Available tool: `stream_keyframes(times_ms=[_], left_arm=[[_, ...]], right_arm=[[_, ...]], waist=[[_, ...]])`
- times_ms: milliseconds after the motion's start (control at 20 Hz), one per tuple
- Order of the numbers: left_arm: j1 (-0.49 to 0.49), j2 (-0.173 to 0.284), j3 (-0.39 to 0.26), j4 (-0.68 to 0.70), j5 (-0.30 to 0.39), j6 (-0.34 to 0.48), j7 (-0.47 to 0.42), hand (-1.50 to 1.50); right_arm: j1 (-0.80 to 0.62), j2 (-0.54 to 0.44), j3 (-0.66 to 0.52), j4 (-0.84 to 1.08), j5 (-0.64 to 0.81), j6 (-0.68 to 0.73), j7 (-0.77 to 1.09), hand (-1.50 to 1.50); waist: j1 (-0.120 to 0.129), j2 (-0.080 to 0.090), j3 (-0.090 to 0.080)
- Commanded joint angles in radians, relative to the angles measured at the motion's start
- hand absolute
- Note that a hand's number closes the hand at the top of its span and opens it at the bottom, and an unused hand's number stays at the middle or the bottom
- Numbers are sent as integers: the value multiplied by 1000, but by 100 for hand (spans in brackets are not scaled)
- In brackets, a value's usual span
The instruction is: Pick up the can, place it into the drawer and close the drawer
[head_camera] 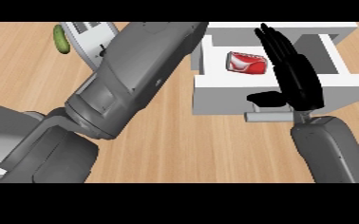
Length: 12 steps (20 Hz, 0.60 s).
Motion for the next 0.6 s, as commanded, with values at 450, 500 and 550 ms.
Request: stream_keyframes(times_ms=[450,500,550], left_arm=[[69,112,1,-86,-44,-48,75,-150],[74,114,6,-102,-40,-43,86,-150],[62,114,0,-113,-51,-31,80,-150]], right_arm=[[-300,123,-59,614,183,-328,-79,-150],[-329,135,-61,647,209,-365,-61,-150],[-340,116,-91,703,199,-409,-100,-150]], waist=[[44,-7,0],[52,-9,-1],[54,-6,0]])
